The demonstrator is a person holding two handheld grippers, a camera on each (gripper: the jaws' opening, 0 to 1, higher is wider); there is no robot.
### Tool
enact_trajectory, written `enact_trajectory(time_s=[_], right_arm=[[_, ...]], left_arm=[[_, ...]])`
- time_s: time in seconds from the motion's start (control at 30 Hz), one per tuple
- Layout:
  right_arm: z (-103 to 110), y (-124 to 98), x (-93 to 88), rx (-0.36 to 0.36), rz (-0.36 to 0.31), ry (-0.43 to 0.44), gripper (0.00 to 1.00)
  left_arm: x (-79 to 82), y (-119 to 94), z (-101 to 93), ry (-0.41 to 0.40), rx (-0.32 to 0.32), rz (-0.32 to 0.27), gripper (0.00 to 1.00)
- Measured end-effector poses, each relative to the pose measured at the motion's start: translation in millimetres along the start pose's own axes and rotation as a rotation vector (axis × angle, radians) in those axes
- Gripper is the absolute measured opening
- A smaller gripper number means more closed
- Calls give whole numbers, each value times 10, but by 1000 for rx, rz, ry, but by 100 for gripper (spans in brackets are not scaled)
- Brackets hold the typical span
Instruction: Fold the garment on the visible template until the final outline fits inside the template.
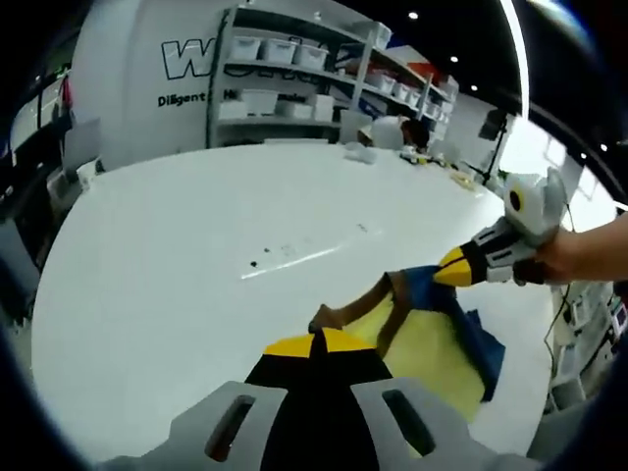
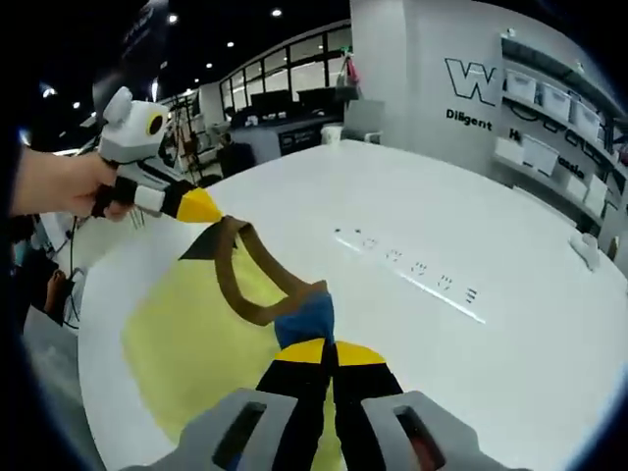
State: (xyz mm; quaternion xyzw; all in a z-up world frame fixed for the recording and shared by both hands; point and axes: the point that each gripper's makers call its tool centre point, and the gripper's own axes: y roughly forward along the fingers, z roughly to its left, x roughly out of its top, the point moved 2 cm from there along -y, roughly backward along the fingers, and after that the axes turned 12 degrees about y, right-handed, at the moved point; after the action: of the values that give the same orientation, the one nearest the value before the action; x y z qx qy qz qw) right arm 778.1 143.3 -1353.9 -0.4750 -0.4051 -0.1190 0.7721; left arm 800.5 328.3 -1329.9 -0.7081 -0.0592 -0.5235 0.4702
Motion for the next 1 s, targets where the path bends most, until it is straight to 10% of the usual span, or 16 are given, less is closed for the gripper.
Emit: enact_trajectory(time_s=[0.4,1.0], right_arm=[[92,-266,-507,51,32,-3,13],[401,-797,-1359,102,60,-23,29]], left_arm=[[-343,-345,-296,19,-49,-6,8],[-1260,-906,-929,83,-52,66,23]])
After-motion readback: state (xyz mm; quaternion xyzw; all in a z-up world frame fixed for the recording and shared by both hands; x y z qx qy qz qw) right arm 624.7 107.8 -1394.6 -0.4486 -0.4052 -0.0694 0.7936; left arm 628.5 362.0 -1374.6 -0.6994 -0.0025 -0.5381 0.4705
